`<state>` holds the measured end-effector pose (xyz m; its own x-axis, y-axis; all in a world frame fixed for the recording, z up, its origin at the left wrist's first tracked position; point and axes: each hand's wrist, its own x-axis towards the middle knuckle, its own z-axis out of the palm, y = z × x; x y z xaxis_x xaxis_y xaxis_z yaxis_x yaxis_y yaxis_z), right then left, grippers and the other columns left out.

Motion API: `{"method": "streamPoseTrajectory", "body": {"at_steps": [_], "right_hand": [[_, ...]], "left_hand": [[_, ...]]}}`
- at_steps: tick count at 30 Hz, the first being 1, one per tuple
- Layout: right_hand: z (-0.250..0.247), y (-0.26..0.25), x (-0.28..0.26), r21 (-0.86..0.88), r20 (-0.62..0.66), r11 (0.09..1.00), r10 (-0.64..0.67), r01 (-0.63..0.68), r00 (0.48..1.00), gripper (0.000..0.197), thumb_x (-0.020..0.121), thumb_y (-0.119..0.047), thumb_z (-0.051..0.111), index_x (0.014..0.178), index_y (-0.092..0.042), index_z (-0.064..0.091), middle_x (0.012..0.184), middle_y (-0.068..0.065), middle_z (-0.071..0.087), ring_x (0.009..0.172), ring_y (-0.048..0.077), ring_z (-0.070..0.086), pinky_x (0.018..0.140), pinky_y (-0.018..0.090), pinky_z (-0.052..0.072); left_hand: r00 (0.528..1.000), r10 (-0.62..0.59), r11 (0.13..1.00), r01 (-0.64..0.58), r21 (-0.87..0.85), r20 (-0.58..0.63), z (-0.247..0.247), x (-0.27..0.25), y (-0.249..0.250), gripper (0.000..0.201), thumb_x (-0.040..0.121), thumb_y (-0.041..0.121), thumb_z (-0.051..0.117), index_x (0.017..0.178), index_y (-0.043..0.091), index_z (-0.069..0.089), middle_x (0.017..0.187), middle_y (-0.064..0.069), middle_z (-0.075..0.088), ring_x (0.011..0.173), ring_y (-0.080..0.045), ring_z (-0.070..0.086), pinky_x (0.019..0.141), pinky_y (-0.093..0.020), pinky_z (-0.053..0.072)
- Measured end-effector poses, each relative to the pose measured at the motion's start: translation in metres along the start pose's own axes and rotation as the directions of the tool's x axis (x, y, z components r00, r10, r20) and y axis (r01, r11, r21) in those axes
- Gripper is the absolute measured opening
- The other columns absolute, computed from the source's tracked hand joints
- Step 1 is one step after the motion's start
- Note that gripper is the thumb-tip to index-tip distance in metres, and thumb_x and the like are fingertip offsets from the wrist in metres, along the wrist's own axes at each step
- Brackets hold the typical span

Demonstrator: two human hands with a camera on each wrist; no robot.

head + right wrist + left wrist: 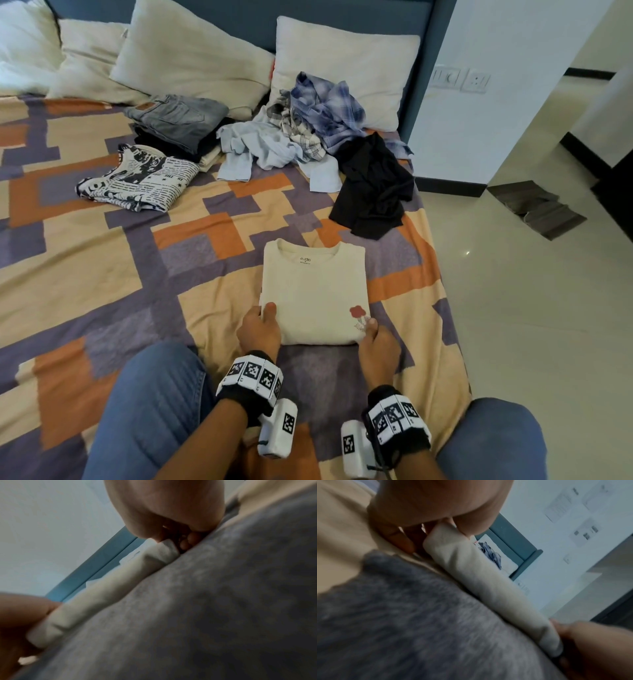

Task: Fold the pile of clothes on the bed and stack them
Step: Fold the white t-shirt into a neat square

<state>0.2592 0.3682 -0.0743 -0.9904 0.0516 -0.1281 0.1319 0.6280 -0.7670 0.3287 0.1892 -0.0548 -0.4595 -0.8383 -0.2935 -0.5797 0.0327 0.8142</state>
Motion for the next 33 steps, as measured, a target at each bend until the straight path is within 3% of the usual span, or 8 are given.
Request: {"method": "streamPoseTrajectory", "body": {"at_steps": [6,11,15,17,19,24,29,33], "right_hand": [[-0.007,-0.01,0.005,-0.284,0.13,0.957,-0.021,0.058,0.991,0.054,0.107,-0.035,0.028,0.099,0.002,0.067,0.101,0.019,0.07,0.099,0.036,0.063,0.08,0.037,0.05],[-0.022,-0.026,0.019,-0.279,0.177,0.96,0.055,-0.003,0.983,0.049,0.105,-0.037,0.034,0.111,0.002,0.063,0.114,0.024,0.065,0.111,0.041,0.058,0.088,0.039,0.044],[-0.023,-0.04,0.041,-0.102,0.164,0.993,-0.042,0.059,0.986,0.038,0.103,-0.035,0.042,0.081,-0.009,0.056,0.087,0.014,0.067,0.085,0.033,0.062,0.069,0.03,0.044],[-0.018,-0.052,0.049,-0.041,0.22,0.998,-0.033,0.043,0.975,0.033,0.102,-0.033,0.046,0.08,-0.01,0.054,0.071,0.002,0.061,0.064,0.015,0.057,0.049,0.014,0.037],[-0.011,-0.06,0.056,-0.037,0.235,0.999,-0.013,0.022,0.972,0.03,0.101,-0.032,0.05,0.083,-0.008,0.057,0.068,0.0,0.064,0.054,0.005,0.055,0.039,0.011,0.032],[0.001,-0.068,0.059,0.104,0.086,0.994,-0.048,0.039,0.995,0.026,0.101,-0.016,0.051,0.079,-0.006,0.059,0.068,0.009,0.063,0.048,0.015,0.058,0.037,0.015,0.039],[0.002,-0.062,0.055,0.082,0.167,0.997,-0.004,-0.01,0.986,0.021,0.104,-0.013,0.039,0.098,-0.004,0.057,0.077,0.003,0.057,0.052,0.013,0.055,0.037,0.013,0.038],[-0.002,-0.059,0.056,-0.137,0.204,0.99,0.016,0.012,0.979,0.029,0.106,-0.021,0.033,0.112,-0.003,0.055,0.068,-0.008,0.046,0.062,0.015,0.052,0.069,0.03,0.037]], "left_hand": [[1.0,-0.005,0.967,0.004,0.257,0.003,-0.002,-0.008,-0.009,0.045,0.103,0.038,0.033,0.117,0.002,0.058,0.114,-0.023,0.063,0.106,-0.041,0.057,0.091,-0.042,0.041],[0.997,-0.041,0.998,0.044,0.05,-0.064,-0.014,0.014,0.006,0.043,0.101,0.035,0.045,0.113,-0.004,0.056,0.11,-0.024,0.063,0.102,-0.041,0.057,0.077,-0.036,0.039],[0.995,0.078,0.978,-0.089,0.186,0.067,-0.013,0.04,0.017,0.05,0.096,0.049,0.048,0.094,0.003,0.066,0.094,-0.017,0.067,0.088,-0.037,0.059,0.077,-0.039,0.045],[0.988,0.05,0.961,-0.087,0.263,0.144,-0.01,0.047,0.026,0.049,0.094,0.05,0.051,0.084,0.004,0.064,0.084,-0.013,0.064,0.078,-0.033,0.055,0.067,-0.035,0.039],[0.993,0.012,0.958,-0.046,0.283,0.12,-0.008,0.052,0.035,0.042,0.091,0.045,0.056,0.083,0.004,0.064,0.085,-0.013,0.066,0.082,-0.035,0.058,0.067,-0.034,0.038],[0.999,-0.03,0.988,0.034,0.153,-0.03,-0.001,0.052,0.051,0.039,0.093,0.031,0.058,0.065,0.004,0.058,0.058,-0.003,0.047,0.057,-0.022,0.042,0.064,-0.031,0.034],[0.993,-0.106,0.994,0.107,0.018,-0.053,0.008,0.044,0.031,0.036,0.097,0.03,0.051,0.091,-0.001,0.068,0.091,-0.018,0.068,0.089,-0.038,0.059,0.071,-0.033,0.041],[0.999,-0.046,0.998,0.046,0.036,-0.004,0.005,0.044,0.013,0.037,0.101,0.03,0.044,0.104,-0.001,0.064,0.108,-0.022,0.065,0.1,-0.039,0.058,0.08,-0.036,0.042]]}}
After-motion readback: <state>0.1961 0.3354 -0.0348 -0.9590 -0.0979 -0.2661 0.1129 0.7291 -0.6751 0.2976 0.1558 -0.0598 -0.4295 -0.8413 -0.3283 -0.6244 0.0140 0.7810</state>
